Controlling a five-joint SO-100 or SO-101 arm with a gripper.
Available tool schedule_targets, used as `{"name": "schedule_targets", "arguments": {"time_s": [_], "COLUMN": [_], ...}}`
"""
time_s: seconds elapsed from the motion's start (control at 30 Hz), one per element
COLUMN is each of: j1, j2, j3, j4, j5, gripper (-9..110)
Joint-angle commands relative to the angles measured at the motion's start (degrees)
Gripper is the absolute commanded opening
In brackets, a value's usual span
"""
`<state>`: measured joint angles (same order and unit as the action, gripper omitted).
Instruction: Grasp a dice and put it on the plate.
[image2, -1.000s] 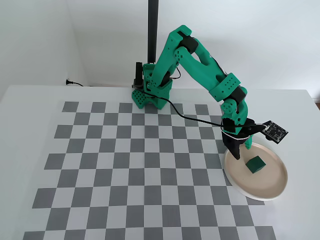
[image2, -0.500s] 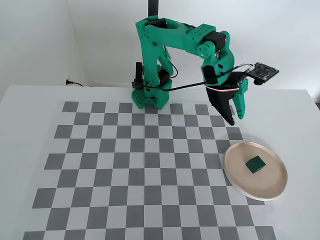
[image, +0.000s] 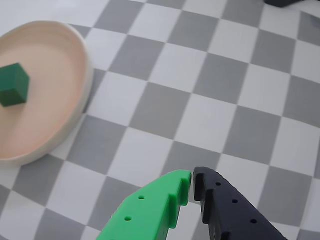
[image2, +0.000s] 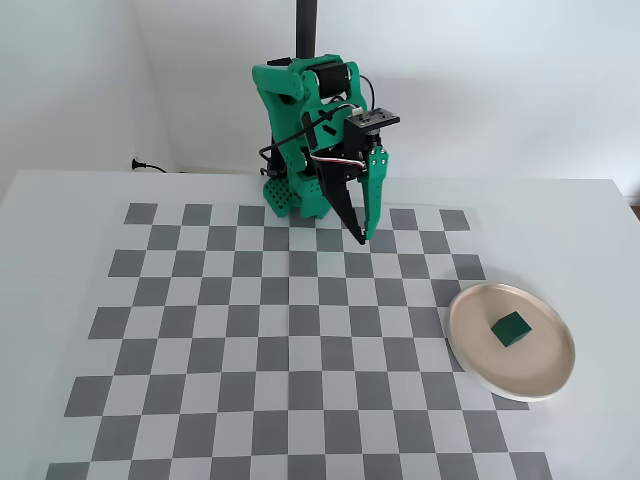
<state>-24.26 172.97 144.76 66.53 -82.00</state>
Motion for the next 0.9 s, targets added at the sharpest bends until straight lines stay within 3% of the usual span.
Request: {"name": "schedule_targets", "arguments": {"time_s": [0.0, 0.47, 0.57, 0.63, 0.73, 0.87], "j1": [5.9, 21.3, 21.5, 20.6, 21.5, 21.9], "j2": [8.1, 18.1, 18.1, 18.1, 18.1, 18.2], "j3": [6.0, 27.3, 31.2, 32.5, 32.5, 32.5], "j4": [-2.3, -12.0, -17.0, -20.0, -18.0, -18.2], "j5": [0.5, 3.7, 11.6, 25.3, 30.0, 44.3], "gripper": [-4, -4, -4, -4, -4, -4]}}
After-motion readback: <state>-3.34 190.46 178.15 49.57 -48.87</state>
